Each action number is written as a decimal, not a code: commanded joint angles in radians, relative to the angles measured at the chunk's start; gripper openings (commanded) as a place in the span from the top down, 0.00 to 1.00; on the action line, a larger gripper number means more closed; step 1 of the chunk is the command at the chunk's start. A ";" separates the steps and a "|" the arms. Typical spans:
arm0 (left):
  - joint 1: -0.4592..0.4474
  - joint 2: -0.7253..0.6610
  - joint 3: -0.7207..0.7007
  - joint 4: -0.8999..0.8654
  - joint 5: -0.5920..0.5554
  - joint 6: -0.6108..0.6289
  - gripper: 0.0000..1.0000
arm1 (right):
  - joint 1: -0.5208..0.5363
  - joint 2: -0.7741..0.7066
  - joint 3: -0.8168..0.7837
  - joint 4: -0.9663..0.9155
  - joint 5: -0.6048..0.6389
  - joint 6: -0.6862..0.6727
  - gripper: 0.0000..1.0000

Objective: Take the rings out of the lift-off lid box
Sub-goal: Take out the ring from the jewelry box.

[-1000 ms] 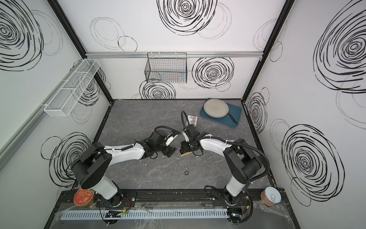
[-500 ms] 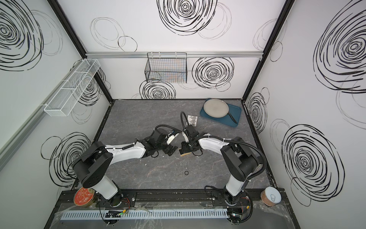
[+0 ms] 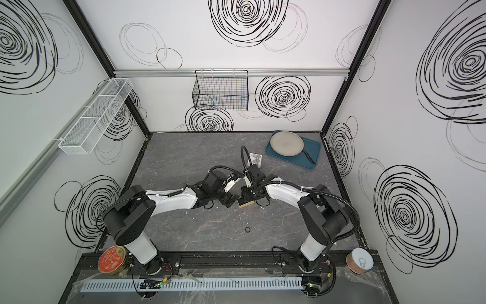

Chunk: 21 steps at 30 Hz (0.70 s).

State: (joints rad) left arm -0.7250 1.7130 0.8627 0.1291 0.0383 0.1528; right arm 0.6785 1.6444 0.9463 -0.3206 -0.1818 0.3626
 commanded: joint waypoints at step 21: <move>-0.017 0.067 0.068 0.012 0.025 -0.005 0.00 | 0.008 0.035 -0.025 0.010 -0.018 0.019 0.74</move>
State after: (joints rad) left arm -0.7353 1.7599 0.8970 0.1291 0.0490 0.1528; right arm 0.6788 1.6653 0.9352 -0.3134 -0.1902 0.3660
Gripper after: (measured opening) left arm 0.996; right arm 0.262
